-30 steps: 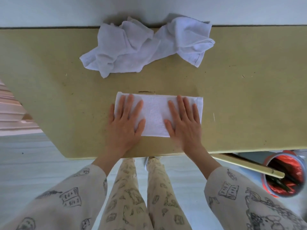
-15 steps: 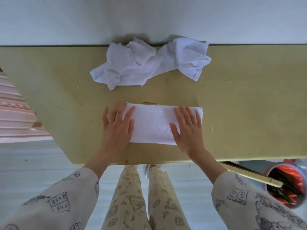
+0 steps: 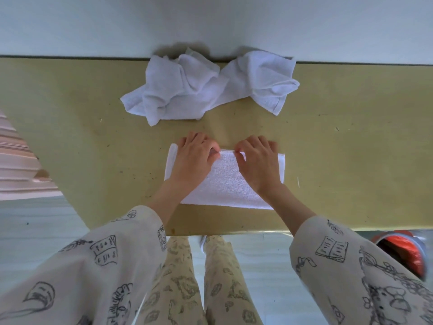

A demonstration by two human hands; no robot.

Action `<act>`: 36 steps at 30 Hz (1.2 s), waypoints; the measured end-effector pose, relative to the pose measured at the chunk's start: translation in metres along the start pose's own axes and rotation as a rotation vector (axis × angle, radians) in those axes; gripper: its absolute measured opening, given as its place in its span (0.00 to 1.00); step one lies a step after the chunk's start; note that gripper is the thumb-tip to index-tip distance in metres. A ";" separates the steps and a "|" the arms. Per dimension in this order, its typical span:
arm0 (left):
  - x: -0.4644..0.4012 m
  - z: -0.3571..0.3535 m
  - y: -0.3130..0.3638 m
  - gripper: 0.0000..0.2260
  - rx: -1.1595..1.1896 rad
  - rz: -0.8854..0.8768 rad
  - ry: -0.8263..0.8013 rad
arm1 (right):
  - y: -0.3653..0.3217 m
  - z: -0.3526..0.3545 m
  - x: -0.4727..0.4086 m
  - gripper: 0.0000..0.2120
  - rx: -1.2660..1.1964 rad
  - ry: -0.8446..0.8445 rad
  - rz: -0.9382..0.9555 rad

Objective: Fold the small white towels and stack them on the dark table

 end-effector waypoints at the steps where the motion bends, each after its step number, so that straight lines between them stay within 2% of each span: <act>1: 0.000 0.001 0.000 0.04 0.007 -0.003 0.002 | 0.000 0.000 0.000 0.05 -0.003 -0.005 0.000; 7: -0.002 0.001 -0.002 0.04 0.013 -0.006 -0.011 | -0.003 -0.001 -0.003 0.09 -0.029 -0.077 -0.036; 13: -0.005 -0.001 -0.002 0.04 0.000 0.006 -0.023 | -0.003 -0.006 -0.010 0.08 0.032 -0.263 -0.005; 23: -0.009 -0.001 0.000 0.04 0.026 0.091 -0.034 | -0.003 -0.004 -0.015 0.08 0.012 -0.321 -0.032; 29: -0.009 -0.005 -0.001 0.05 -0.052 0.086 -0.010 | -0.005 -0.006 -0.021 0.10 0.067 -0.332 -0.043; 32: -0.009 -0.006 -0.001 0.06 -0.076 0.089 0.030 | -0.007 -0.008 -0.019 0.07 0.038 -0.240 -0.078; 34: -0.004 -0.002 0.000 0.06 -0.083 0.107 0.096 | -0.009 0.002 -0.013 0.04 -0.025 -0.018 -0.106; 36: 0.010 0.006 0.000 0.10 -0.087 0.124 0.185 | -0.018 0.010 0.003 0.09 -0.106 0.130 -0.087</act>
Point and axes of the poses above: each hand's wrist, its own x-axis away from the middle knuckle, its own z-axis out of the back of the hand, y = z × x, the point moved 5 cm from there along -x, towards the middle knuckle, and after that the axes turned 5 degrees about y, right-handed, at the moved point
